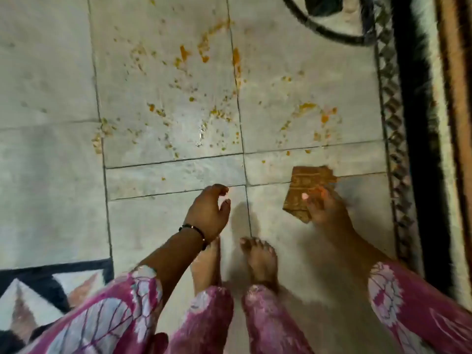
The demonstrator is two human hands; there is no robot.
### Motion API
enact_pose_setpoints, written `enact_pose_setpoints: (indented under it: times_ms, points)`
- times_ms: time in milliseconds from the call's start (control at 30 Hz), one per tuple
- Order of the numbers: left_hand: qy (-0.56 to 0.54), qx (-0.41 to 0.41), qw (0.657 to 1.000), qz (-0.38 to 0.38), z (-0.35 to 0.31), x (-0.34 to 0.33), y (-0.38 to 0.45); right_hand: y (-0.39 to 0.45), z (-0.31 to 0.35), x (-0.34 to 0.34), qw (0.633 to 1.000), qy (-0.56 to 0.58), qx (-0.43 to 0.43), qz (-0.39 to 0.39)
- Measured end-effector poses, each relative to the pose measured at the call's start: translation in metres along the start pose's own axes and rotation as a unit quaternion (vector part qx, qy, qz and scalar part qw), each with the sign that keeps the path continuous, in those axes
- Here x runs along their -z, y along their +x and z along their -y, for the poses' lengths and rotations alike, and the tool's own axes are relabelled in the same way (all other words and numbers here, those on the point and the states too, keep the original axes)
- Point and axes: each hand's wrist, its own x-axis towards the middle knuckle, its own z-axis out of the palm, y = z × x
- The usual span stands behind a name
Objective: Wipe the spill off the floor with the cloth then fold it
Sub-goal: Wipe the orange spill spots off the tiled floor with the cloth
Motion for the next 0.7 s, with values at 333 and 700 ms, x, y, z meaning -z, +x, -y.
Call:
enact_pose_setpoints:
  times_ms: [333,700]
  points:
    - [0.33,-0.186,0.925,-0.019,0.129,-0.117,0.121,0.087,-0.128,-0.138,0.935,-0.339,0.096,-0.048]
    - [0.383,-0.337,0.859,-0.029,0.166,-0.086,0.153,0.189,-0.024,-0.151,0.754,-0.43,0.493,-0.057]
